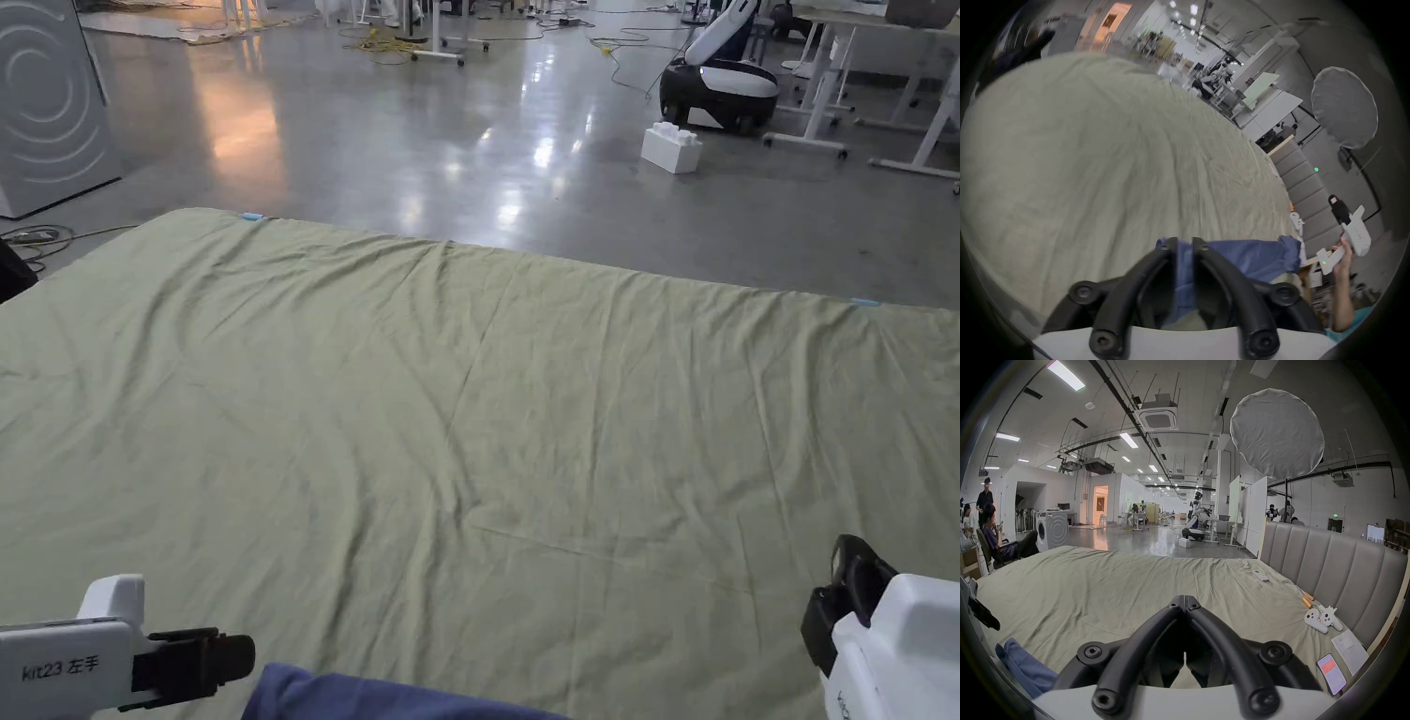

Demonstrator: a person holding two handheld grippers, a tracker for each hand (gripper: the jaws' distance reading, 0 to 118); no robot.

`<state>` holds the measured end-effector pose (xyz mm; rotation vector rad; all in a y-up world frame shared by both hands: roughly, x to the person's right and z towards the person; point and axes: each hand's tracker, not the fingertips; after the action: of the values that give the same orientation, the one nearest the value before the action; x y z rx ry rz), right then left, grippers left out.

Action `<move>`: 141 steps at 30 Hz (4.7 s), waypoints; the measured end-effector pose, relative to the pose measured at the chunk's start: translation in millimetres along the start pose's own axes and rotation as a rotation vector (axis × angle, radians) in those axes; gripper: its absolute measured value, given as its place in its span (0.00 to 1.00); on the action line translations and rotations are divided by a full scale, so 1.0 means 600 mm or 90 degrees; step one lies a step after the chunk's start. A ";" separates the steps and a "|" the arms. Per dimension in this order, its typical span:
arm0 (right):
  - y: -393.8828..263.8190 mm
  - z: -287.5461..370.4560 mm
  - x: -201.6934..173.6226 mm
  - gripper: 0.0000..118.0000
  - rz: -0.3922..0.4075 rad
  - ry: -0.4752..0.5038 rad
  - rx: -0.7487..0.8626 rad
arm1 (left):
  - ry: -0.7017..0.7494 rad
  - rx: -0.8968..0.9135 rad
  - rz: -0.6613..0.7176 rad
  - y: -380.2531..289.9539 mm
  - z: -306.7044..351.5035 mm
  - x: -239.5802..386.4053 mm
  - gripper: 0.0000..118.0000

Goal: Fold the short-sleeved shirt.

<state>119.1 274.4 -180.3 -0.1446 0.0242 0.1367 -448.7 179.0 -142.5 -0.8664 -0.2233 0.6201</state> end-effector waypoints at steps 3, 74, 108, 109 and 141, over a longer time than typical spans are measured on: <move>-0.003 0.000 0.000 0.01 0.009 -0.004 -0.009 | -0.049 -0.056 0.045 -0.016 -0.010 -0.002 0.66; -0.046 -0.004 0.010 0.01 0.012 0.015 -0.070 | 0.059 -0.172 -0.084 -0.081 -0.163 0.327 0.11; -0.080 0.008 0.042 0.01 -0.020 0.001 -0.115 | 0.102 -0.084 -0.039 -0.070 -0.142 0.284 0.20; -0.081 0.008 0.042 0.01 -0.020 0.002 -0.116 | 0.122 -0.105 -0.060 -0.078 -0.156 0.285 0.17; -0.102 0.011 0.041 0.01 -0.033 0.008 -0.143 | 0.054 -0.153 -0.086 -0.164 -0.266 0.383 0.14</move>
<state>152.3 218.5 -166.1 -0.3707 0.0169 0.0858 -155.3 165.0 -182.9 -1.0969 -0.2802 0.4339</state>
